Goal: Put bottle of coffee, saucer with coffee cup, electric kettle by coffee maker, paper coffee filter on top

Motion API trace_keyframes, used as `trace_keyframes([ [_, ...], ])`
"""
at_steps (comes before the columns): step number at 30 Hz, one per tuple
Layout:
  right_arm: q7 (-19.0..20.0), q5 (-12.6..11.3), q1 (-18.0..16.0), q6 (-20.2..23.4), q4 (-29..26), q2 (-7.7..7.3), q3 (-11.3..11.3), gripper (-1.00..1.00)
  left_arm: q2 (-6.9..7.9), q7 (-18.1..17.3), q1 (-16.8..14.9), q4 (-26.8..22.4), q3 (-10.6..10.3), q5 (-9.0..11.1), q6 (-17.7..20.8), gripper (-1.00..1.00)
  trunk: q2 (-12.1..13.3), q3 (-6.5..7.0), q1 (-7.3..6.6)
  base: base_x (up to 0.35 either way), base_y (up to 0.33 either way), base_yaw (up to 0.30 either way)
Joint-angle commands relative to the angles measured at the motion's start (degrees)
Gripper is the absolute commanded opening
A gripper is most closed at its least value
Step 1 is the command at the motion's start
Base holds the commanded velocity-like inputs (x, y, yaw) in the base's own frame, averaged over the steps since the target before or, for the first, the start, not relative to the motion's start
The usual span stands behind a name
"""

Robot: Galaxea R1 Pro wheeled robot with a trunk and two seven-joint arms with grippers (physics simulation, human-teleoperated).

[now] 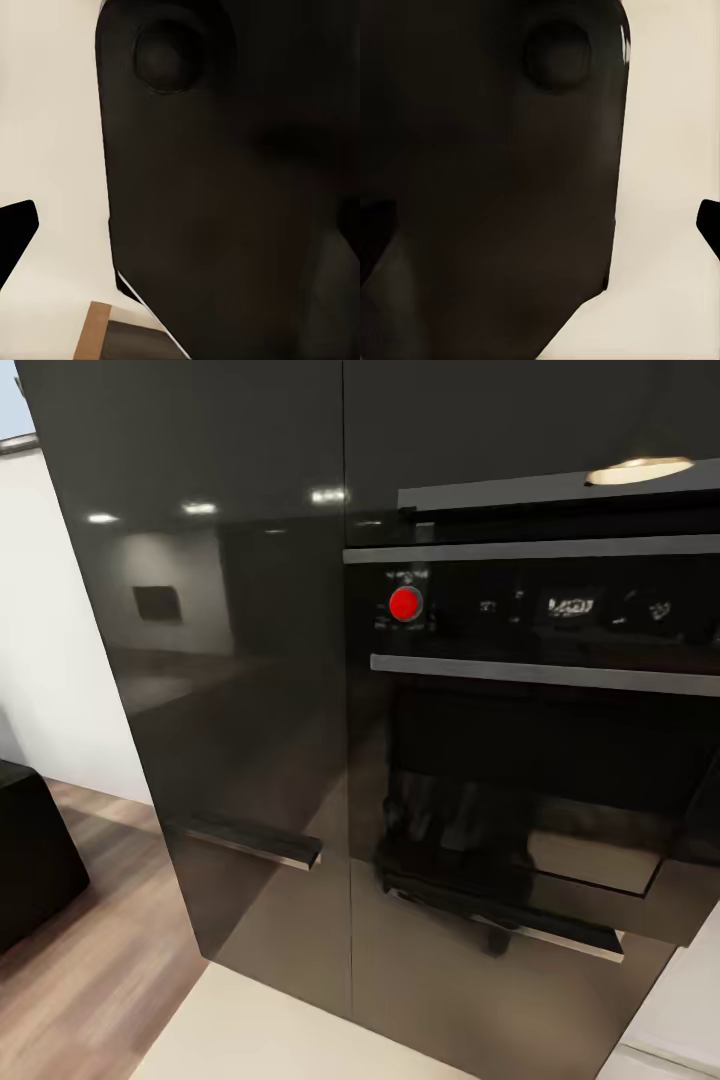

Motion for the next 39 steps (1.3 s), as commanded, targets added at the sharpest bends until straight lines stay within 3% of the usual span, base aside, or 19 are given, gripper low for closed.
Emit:
trace_keyframes([
  [1,-0.2,0.3,-0.3,-0.3,-0.3,-0.33,0.0,1.00,-0.33,0.0,0.3,-0.3,0.3,-0.3,-0.3,1.00,0.0,-0.03,0.00,0.000,0.000,0.000],
  [7,0.0,0.5,-2.3,-2.3,-2.0,-2.11,0.2,1.00,-2.26,-0.2,0.5,-2.3,0.2,0.0,-2.3,1.00,0.0,-0.03,0.00,0.000,0.000,0.000],
  [22,0.0,0.5,-6.8,-6.4,-2.0,-2.11,0.2,1.00,-2.72,-0.2,0.5,-6.9,0.2,0.0,-3.5,1.00,0.0,-0.03,0.00,0.000,0.000,0.000],
  [26,0.0,-0.1,-7.6,-7.0,-2.9,-2.79,0.1,1.00,-4.02,-0.2,0.2,-8.1,0.3,0.1,-2.5,1.00,0.0,-0.03,0.00,0.000,0.000,0.000],
  [33,-0.1,-0.4,-8.6,-9.2,-5.2,-3.27,0.0,1.00,-5.82,0.0,0.1,-10.4,0.6,-0.2,-4.7,1.00,0.0,-0.03,0.00,0.000,0.000,-0.011],
  [34,-0.1,-0.4,-8.6,-13.2,-5.8,-3.28,0.0,1.00,-5.73,0.0,0.1,-19.8,0.6,-0.2,-7.4,1.00,0.0,-0.03,0.00,0.000,0.000,-0.086],
  [39,-0.1,-0.3,-8.7,-13.7,-6.0,-3.32,0.0,1.00,-5.11,0.0,0.1,-20.6,0.6,-0.2,-8.3,1.00,0.0,-0.03,0.00,0.000,0.000,-0.180],
])
